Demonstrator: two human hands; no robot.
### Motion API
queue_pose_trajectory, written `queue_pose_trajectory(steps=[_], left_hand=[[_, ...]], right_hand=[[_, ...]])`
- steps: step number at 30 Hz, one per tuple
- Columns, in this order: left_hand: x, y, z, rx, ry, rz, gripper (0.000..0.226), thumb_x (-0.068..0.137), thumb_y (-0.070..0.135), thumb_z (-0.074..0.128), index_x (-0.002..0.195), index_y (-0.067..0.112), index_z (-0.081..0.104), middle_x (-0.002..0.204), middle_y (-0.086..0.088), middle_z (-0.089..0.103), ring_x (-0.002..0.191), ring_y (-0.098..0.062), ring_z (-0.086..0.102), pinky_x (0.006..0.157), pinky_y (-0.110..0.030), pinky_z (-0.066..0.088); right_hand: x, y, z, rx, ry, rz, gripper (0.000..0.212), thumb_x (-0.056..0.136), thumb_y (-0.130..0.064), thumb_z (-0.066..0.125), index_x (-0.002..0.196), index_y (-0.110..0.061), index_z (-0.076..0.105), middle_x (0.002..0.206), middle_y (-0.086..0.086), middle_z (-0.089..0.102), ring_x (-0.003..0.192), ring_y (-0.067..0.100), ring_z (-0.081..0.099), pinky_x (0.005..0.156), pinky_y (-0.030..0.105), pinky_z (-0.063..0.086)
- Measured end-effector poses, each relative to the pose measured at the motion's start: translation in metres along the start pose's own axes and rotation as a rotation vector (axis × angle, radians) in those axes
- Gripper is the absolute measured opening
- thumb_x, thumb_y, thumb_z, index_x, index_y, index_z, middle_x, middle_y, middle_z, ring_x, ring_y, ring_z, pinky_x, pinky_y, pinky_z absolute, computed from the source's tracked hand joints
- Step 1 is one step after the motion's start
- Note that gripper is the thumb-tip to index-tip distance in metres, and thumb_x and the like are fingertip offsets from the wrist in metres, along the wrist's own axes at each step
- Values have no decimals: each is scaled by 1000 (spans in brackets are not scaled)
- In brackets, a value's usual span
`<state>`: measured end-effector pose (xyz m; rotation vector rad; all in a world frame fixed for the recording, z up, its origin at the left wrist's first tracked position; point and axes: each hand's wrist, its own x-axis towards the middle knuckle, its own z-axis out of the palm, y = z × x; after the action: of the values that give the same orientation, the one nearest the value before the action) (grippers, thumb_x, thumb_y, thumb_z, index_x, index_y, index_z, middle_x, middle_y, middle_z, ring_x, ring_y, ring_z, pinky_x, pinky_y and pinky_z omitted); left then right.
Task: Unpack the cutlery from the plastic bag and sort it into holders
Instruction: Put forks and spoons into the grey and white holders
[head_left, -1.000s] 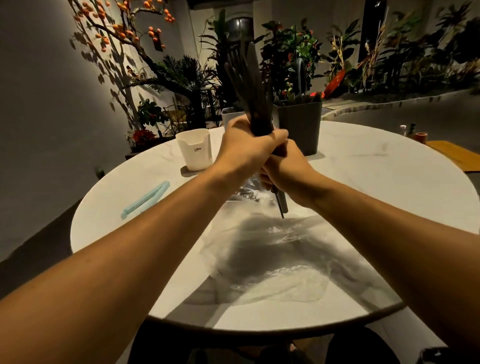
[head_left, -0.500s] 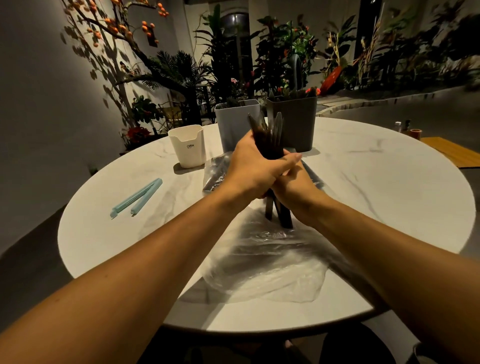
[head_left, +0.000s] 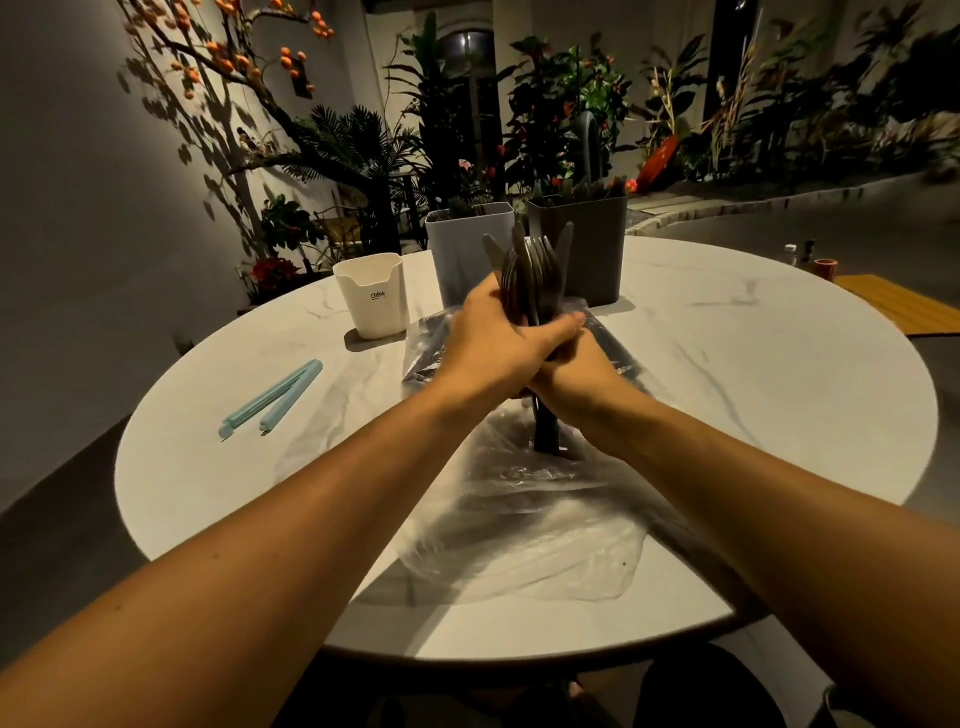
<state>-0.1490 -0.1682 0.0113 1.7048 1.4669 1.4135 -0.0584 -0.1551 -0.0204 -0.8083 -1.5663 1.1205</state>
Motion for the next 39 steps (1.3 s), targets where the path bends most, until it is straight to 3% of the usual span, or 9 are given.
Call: queue_pose_trajectory(steps=[7, 12, 15, 19, 24, 27, 32, 34, 39], left_hand=[[5, -1, -3, -83, -90, -88, 15, 95, 34, 66, 99, 20, 69, 94, 0, 72, 95, -14, 68, 84, -32, 56], [22, -2, -12, -121, -36, -244, 36, 101, 39, 54, 108, 9, 73, 102, -11, 74, 98, -24, 70, 90, -42, 57], [27, -6, -18, -164, -56, -319, 40, 102, 41, 51, 107, 7, 72, 107, -11, 74, 103, -27, 68, 92, -42, 55], [32, -17, -25, -296, -32, -366, 36, 104, 32, 50, 76, 14, 65, 76, -3, 71, 81, -22, 67, 82, -39, 54], [41, -17, -24, -430, 61, -422, 40, 103, 38, 52, 69, 18, 58, 66, -4, 59, 78, -26, 57, 99, -52, 50], [49, -19, -22, -473, 129, -417, 42, 100, 40, 57, 62, 20, 61, 64, -2, 62, 79, -27, 61, 98, -58, 52], [49, -31, -28, -562, 110, -430, 45, 104, 38, 50, 66, 15, 50, 56, -1, 52, 58, -18, 55, 66, -35, 58], [44, -31, -31, -660, -20, -454, 47, 105, 38, 48, 63, 16, 48, 50, 3, 38, 43, -11, 37, 44, -23, 39], [38, -38, -27, -778, -288, -487, 49, 101, 47, 45, 66, 15, 57, 54, 3, 35, 42, -8, 30, 43, -20, 24]], right_hand=[[9, -4, 3, -182, 75, 96, 16, 101, -11, 50, 90, -22, 54, 53, -5, 56, 46, 10, 54, 40, 18, 45], [20, -21, -1, -238, -167, 142, 25, 96, 1, 51, 114, -17, 47, 74, 14, 56, 56, 22, 55, 48, 25, 50], [22, -23, -3, -138, -348, 181, 34, 95, -3, 59, 117, -26, 46, 101, 24, 66, 87, 38, 70, 74, 42, 62], [34, -27, -20, -272, -527, 244, 27, 94, -12, 61, 97, -39, 56, 101, -7, 72, 93, 12, 72, 80, 25, 55], [57, -24, -25, -400, -263, 161, 42, 88, -38, 56, 77, 0, 70, 55, -1, 59, 58, 16, 49, 57, 33, 38], [67, -14, -15, -607, -90, -7, 58, 80, -61, 48, 56, -11, 64, 47, -5, 52, 53, 17, 47, 56, 39, 38], [80, 3, -17, -396, 201, -116, 49, 93, -35, 48, 49, -16, 61, 57, 14, 60, 55, 27, 50, 58, 40, 47], [79, 3, -15, -132, 118, -86, 39, 99, -27, 53, 66, -15, 70, 67, 23, 58, 57, 24, 46, 52, 28, 41], [73, 14, -16, -23, -111, 49, 42, 82, -49, 59, 100, -11, 68, 67, -5, 62, 57, 9, 53, 52, 21, 43]])
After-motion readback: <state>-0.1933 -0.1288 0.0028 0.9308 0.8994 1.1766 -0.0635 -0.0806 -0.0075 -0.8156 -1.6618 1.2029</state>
